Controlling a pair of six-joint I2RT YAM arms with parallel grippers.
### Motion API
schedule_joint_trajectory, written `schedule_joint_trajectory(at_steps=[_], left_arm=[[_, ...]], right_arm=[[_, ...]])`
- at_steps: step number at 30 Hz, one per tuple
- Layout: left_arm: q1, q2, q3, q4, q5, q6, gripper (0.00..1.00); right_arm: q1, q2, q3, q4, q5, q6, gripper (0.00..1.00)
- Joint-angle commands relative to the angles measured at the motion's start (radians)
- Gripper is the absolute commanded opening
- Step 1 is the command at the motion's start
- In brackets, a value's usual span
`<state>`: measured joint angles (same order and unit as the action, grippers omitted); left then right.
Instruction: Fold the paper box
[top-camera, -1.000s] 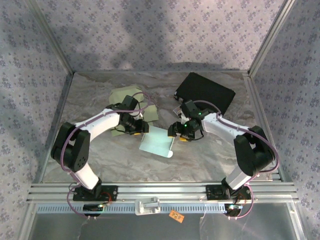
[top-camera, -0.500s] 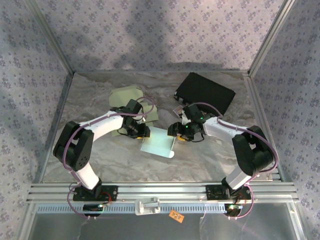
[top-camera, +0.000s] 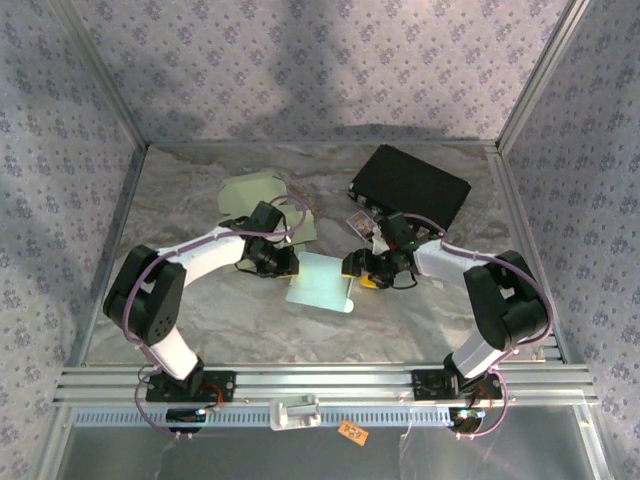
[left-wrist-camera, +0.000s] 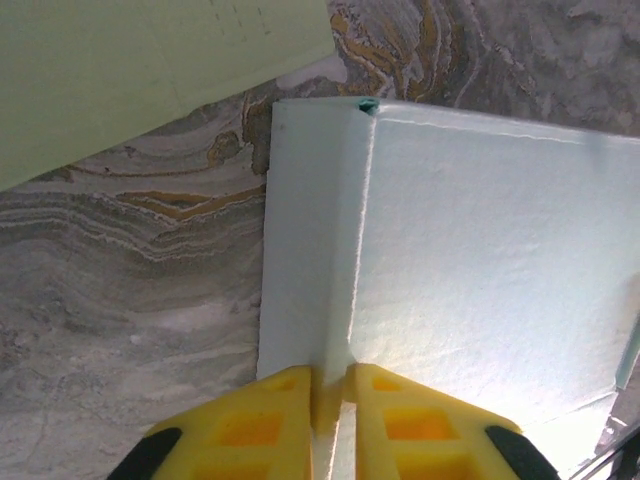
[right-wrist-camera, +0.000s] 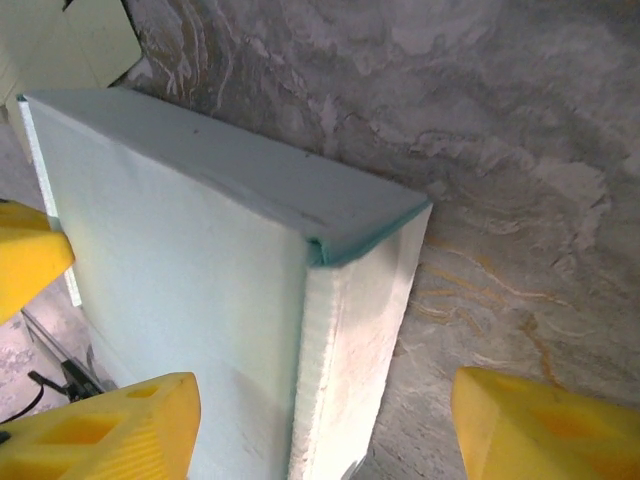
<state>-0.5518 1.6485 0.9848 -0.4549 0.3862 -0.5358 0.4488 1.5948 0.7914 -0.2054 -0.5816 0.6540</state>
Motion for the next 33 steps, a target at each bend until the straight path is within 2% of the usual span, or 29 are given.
schedule_joint_trajectory(at_steps=[1, 8, 15, 22, 28, 33], left_arm=[[0.007, -0.013, -0.057, 0.017, 0.017, -0.020, 0.11], [0.048, -0.045, -0.159, 0.087, 0.029, -0.030, 0.11], [0.073, -0.049, -0.190, 0.090, 0.028, -0.023, 0.11], [0.073, -0.024, -0.175, 0.093, 0.029, -0.024, 0.11], [0.074, -0.028, -0.178, 0.104, 0.031, -0.036, 0.12], [0.075, -0.046, -0.172, 0.118, 0.031, -0.052, 0.17]], right_arm=[[-0.009, 0.008, -0.021, 0.051, -0.066, -0.017, 0.69], [-0.020, 0.018, -0.028, 0.098, -0.119, -0.006, 0.69], [-0.026, 0.038, -0.031, 0.152, -0.170, 0.011, 0.69], [0.002, 0.090, -0.001, 0.261, -0.231, 0.102, 0.67], [0.024, 0.089, 0.002, 0.339, -0.231, 0.198, 0.63], [0.024, 0.088, 0.000, 0.381, -0.228, 0.261, 0.60]])
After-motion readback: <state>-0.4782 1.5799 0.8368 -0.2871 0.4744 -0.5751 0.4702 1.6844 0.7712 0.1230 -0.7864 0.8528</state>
